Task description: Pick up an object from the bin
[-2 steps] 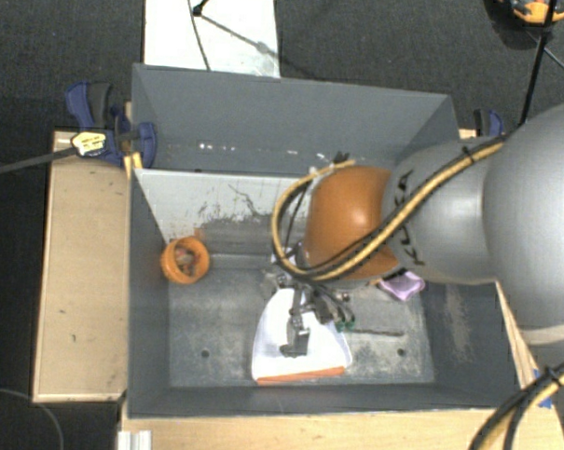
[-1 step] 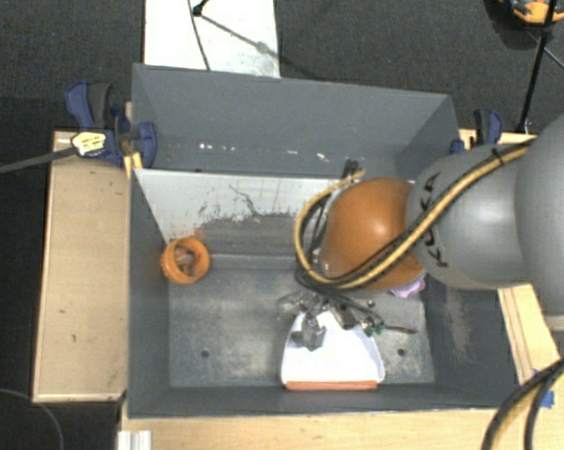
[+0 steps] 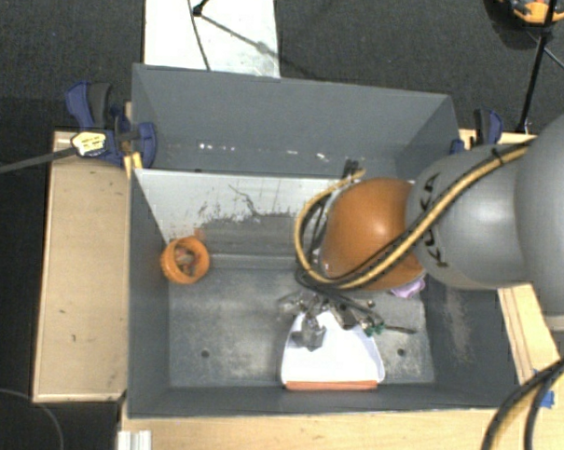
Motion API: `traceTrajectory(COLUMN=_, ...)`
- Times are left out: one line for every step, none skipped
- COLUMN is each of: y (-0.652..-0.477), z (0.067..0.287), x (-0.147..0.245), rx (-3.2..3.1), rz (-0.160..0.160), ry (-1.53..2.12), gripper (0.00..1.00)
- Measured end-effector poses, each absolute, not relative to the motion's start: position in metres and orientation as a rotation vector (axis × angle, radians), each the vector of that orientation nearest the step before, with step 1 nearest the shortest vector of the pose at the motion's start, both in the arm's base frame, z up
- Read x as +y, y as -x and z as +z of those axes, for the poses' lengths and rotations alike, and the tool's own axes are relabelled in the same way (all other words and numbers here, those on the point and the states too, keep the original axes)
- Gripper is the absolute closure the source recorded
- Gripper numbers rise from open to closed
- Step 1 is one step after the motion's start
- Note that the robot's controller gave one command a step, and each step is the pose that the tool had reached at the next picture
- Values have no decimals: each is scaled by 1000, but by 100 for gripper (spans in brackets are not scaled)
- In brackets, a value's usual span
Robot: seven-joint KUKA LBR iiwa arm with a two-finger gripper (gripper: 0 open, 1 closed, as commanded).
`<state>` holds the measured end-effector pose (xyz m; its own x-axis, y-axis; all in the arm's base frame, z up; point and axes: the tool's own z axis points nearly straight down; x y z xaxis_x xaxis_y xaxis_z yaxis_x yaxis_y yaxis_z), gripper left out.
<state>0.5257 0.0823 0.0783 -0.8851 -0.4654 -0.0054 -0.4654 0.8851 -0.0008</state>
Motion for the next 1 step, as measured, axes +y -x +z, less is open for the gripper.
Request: traceTrajectory(y=-508, z=289, x=87, rx=3032, rz=1, ry=823, gripper=100)
